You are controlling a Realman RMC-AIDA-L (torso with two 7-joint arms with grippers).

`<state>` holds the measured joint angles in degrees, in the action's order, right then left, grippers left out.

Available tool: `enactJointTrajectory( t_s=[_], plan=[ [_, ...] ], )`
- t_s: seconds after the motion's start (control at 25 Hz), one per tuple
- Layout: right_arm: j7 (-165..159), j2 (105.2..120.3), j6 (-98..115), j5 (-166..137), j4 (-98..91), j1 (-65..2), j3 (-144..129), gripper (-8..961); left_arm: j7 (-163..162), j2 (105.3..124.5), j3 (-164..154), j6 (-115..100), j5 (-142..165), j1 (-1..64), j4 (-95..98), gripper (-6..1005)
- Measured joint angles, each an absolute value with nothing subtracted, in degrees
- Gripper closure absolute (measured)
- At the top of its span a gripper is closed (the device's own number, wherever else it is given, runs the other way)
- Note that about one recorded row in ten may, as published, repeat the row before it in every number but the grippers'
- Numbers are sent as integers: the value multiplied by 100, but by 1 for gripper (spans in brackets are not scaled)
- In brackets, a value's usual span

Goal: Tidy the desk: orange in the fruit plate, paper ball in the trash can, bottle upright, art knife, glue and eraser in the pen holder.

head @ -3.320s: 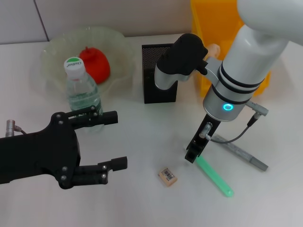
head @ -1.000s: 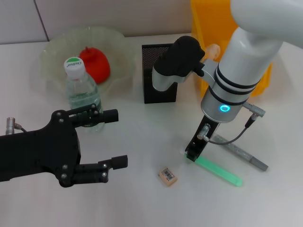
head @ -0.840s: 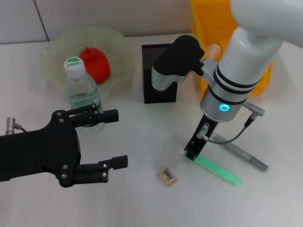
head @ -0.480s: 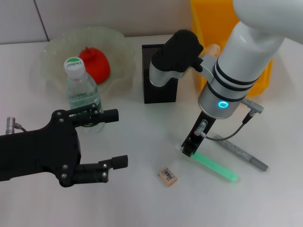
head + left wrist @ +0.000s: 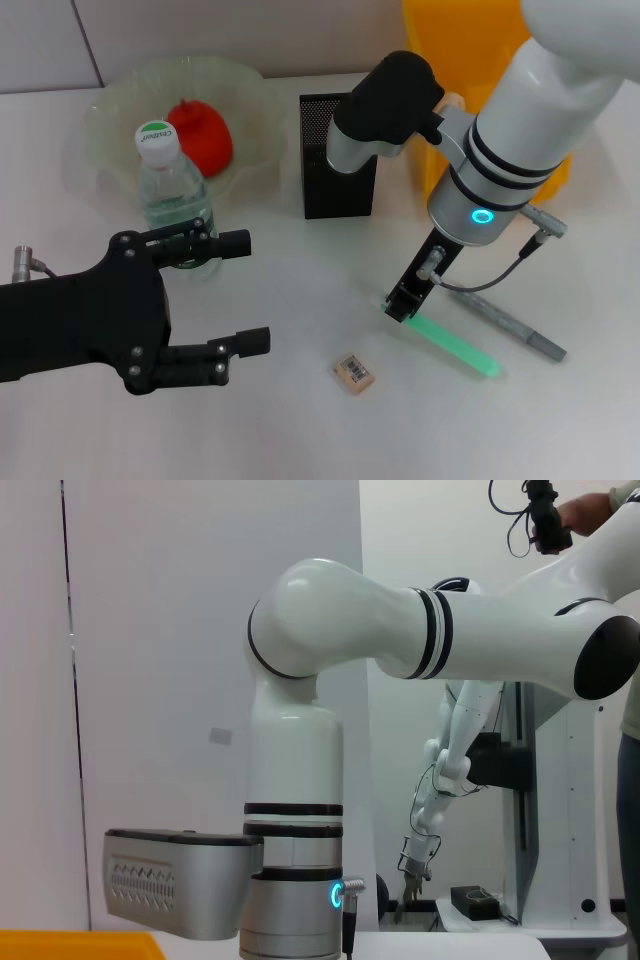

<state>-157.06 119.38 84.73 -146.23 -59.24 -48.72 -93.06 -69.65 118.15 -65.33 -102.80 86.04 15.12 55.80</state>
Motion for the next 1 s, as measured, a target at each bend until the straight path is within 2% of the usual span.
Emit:
enactJointTrajectory(
  t_s=[0.16,0.32,0.48,1.0],
  plan=[
    [-15677,11935,8477,-14625,-5958,-4786,-9303,803,-6976,11784,-6496,-10332,8605,1515,5588,198],
    [-15666,11926,8516,-14627,-6512,-4490,-9262,803,-7043,11652,-6498,-10369,8605,1520,5600,198],
    [-15621,11925,8600,-14628,-6988,-4267,-9082,803,-7062,11604,-6478,-10436,8605,1520,5585,198],
    [-15257,11938,8239,-14379,-8756,-3233,-8736,802,-7082,11640,-6471,-10458,8605,1523,5529,198]
  ],
)
